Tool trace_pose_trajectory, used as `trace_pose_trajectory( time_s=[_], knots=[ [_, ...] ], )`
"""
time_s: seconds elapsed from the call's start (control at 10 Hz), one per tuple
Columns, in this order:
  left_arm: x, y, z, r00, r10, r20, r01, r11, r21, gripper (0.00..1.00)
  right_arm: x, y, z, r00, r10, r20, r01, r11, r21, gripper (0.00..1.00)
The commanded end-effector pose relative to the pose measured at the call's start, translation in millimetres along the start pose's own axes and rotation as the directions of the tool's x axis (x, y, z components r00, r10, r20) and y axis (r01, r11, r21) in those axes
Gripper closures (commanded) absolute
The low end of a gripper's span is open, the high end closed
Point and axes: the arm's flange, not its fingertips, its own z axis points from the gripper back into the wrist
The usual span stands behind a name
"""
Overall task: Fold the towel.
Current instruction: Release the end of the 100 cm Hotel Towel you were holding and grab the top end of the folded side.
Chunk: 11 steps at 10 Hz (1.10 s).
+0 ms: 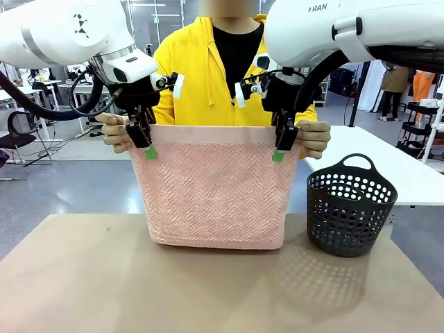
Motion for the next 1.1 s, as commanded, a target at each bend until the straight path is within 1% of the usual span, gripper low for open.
trace_pose_trajectory(
  time_s=[0.0,0.1,0.2,0.5,0.6,0.7,0.8,1.0],
  knots=[
    [-2.3,-2.4,6.2,1.000,-0.008,0.019,0.009,1.000,-0.022,0.86,-0.8,-0.1,-0.9,1.000,0.002,0.007,-0.002,1.000,0.014,1.00],
    [-3.1,-3.7,5.8,1.000,-0.005,0.017,0.006,1.000,-0.024,0.95,-1.2,0.4,-0.3,1.000,0.001,0.009,-0.001,1.000,0.012,0.97],
    [-3.0,-5.2,5.2,1.000,-0.004,0.019,0.004,1.000,-0.024,1.00,-1.4,1.2,0.1,1.000,0.000,0.012,0.000,1.000,0.010,1.00],
    [-5.4,-9.8,6.8,1.000,0.005,0.017,-0.004,1.000,-0.021,1.00,-3.6,3.6,0.4,1.000,-0.006,0.019,0.006,1.000,0.003,1.00],
    [-7.5,-13.3,6.4,1.000,0.019,0.015,-0.018,1.000,-0.016,1.00,-6.2,3.1,0.0,0.999,-0.018,0.032,0.018,1.000,0.001,1.00],
    [-12.5,-18.7,3.7,1.000,0.022,0.014,-0.022,1.000,-0.018,1.00,-12.1,0.9,-6.0,0.998,-0.057,0.008,0.057,0.998,0.005,1.00],
    [-0.3,-2.5,3.3,1.000,0.002,-0.001,-0.002,1.000,-0.001,1.00,0.3,0.4,1.4,1.000,-0.002,0.006,0.002,1.000,0.001,1.00],
    [-0.3,-2.5,3.3,1.000,0.002,-0.001,-0.002,1.000,-0.001,1.00,0.3,0.4,1.4,1.000,-0.002,0.006,0.002,1.000,0.001,1.00]
  ],
)
